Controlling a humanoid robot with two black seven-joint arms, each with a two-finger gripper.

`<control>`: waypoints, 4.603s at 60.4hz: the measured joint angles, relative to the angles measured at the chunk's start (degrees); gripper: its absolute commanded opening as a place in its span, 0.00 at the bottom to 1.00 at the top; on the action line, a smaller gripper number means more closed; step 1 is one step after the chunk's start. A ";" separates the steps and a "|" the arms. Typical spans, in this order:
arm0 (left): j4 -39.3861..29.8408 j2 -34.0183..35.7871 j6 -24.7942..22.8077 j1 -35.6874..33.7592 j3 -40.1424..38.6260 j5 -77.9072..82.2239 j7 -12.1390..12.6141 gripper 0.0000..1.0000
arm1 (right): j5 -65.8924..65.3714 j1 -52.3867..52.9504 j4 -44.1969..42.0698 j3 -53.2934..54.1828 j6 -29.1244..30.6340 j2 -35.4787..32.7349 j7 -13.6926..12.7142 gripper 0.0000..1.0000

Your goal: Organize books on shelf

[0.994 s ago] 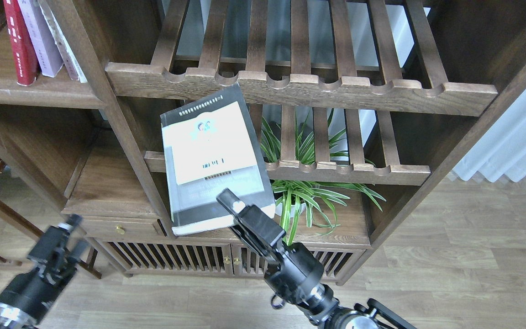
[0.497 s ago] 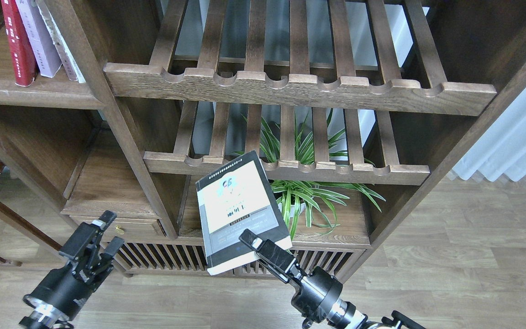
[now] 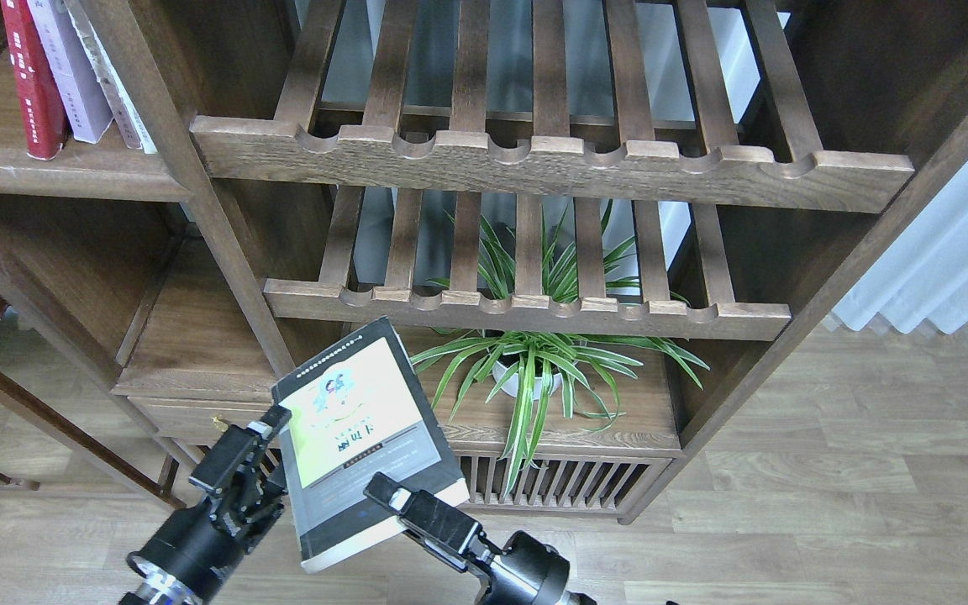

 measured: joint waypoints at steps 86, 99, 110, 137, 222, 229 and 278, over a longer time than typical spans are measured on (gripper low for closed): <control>-8.72 13.24 -0.02 -1.23 3.34 0.80 -5.90 0.10 | -0.21 -0.69 -2.75 4.16 -0.02 -0.42 -1.84 0.71; -9.29 14.69 0.02 -0.99 -0.51 2.11 -5.84 0.10 | -1.65 1.06 -2.87 5.80 0.09 0.22 -1.83 1.00; -10.88 20.48 0.02 -0.05 -5.49 2.94 -5.70 0.11 | -1.75 1.36 -3.23 8.29 0.08 -0.26 -1.61 1.00; -15.00 32.13 0.01 11.26 -31.79 12.50 -3.88 0.13 | -1.69 1.08 -6.11 10.92 0.00 -0.18 -1.55 1.00; 3.23 32.81 0.01 -19.42 -70.13 48.97 17.99 0.08 | -2.55 -2.16 -9.25 11.48 0.00 2.46 -1.97 1.00; 5.14 32.77 0.01 -25.78 -67.56 53.46 18.69 0.09 | -2.55 -2.25 -9.20 11.54 0.00 2.46 -2.00 1.00; 19.30 24.22 0.01 -53.59 -47.14 65.51 22.16 0.10 | -2.90 -2.56 -9.10 11.46 0.00 2.45 -2.00 1.00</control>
